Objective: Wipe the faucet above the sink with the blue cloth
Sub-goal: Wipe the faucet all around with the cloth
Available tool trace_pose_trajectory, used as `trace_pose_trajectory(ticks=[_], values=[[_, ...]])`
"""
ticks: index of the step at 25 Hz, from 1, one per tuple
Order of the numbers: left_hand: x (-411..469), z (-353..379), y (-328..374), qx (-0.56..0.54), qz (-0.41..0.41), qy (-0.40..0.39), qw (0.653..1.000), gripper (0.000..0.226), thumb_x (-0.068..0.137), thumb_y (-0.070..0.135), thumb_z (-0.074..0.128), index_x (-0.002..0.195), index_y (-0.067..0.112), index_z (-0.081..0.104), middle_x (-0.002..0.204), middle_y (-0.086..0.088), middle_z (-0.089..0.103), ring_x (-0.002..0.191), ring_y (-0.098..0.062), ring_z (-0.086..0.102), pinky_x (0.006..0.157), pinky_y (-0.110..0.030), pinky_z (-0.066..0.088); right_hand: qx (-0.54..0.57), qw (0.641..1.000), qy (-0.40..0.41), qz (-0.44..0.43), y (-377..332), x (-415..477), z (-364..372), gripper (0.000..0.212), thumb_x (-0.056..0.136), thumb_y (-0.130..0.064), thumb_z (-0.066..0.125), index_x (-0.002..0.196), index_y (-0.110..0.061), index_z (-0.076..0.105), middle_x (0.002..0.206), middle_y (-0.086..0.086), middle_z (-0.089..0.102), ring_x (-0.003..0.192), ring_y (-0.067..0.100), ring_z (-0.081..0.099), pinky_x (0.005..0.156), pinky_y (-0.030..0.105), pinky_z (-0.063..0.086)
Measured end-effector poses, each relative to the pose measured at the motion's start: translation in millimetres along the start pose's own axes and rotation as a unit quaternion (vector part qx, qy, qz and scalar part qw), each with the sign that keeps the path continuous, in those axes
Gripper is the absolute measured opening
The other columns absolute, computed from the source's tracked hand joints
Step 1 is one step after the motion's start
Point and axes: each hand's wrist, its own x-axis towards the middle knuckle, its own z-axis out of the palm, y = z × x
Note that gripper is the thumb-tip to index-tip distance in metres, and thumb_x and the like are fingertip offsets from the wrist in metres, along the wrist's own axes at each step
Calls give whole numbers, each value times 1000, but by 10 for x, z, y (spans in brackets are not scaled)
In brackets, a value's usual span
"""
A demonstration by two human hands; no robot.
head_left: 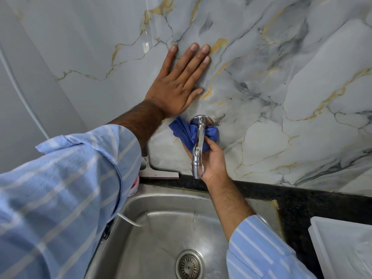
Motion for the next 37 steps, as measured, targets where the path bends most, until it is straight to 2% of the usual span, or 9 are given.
trace_pose_trajectory(ticks=[8, 10, 12, 15, 18, 23, 26, 31, 37], values=[[3, -13, 5, 4, 1, -3, 1000, 68, 114, 47, 29, 165, 4, 20, 172, -16, 23, 160, -35, 22, 127, -63, 19, -150, 975, 42, -158, -243, -282, -215, 20, 91, -5, 50, 98, -8, 69, 93, 7, 71, 83, 17, 66, 80, 32, 50], [5, -23, 2, 0, -3, -4, 1000, 68, 114, 47, 29, 165, 4, 20, 172, -15, 22, 160, -35, 21, 127, -63, 19, -437, 830, 39, -344, -417, -359, -106, 17, 82, -5, 58, 95, -3, 69, 86, -1, 67, 78, 5, 60, 75, 25, 48], [-2, -23, -5, -2, -5, -8, 1000, 68, 114, 47, 31, 166, 5, 19, 173, -15, 21, 160, -35, 20, 128, -63, 18, -656, 594, -53, -462, -568, -380, 122, 33, 76, -1, 58, 106, -2, 71, 96, -1, 72, 87, 4, 64, 82, 19, 49], [-6, -16, -25, 1, 2, -5, 1000, 68, 114, 47, 31, 166, 6, 18, 173, -14, 20, 161, -34, 20, 128, -62, 18, -838, 312, -235, -380, -788, -300, 634, 42, 70, -3, 54, 108, -10, 71, 106, 5, 74, 101, 25, 66, 88, 36, 52], [-8, -33, -25, 6, 5, -4, 1000, 67, 114, 47, 29, 166, 6, 18, 173, -14, 20, 161, -34, 20, 128, -61, 17, -944, 46, -265, -193, -777, -183, 1126, 32, 73, -12, 55, 100, -20, 69, 96, 2, 70, 90, 30, 66, 74, 41, 54], [-35, -61, -77, 2, 15, 0, 1000, 67, 115, 47, 31, 167, 7, 19, 173, -12, 20, 161, -32, 20, 128, -59, 19, -967, -126, -223, -11, -196, -227, 1355, 18, 85, -29, 51, 79, -15, 60, 77, 1, 58, 69, 20, 56, 63, 31, 50], [-30, -79, -149, -2, 38, -2, 999, 65, 115, 46, 32, 167, 7, 19, 174, -12, 20, 161, -31, 19, 129, -58, 18, -966, -112, -227, -53, -207, -209, 1164, 24, 89, -32, 47, 76, -15, 57, 77, 2, 58, 77, 24, 57, 74, 34, 53], [-40, -103, -166, -1, 43, 0, 999, 65, 115, 45, 34, 166, 7, 20, 173, -12, 21, 161, -30, 20, 129, -58, 20, -927, 88, -252, -262, -668, -223, 1029, 37, 76, -43, 43, 90, -18, 67, 88, 4, 68, 86, 28, 64, 73, 40, 55], [-36, -116, -132, -3, 31, -5, 999, 64, 115, 44, 32, 166, 7, 20, 174, -12, 21, 161, -31, 20, 128, -60, 22, -884, 255, -236, -312, -1099, -464, 594, 38, 77, -24, 45, 106, -10, 65, 101, 3, 69, 95, 24, 62, 84, 37, 50]])
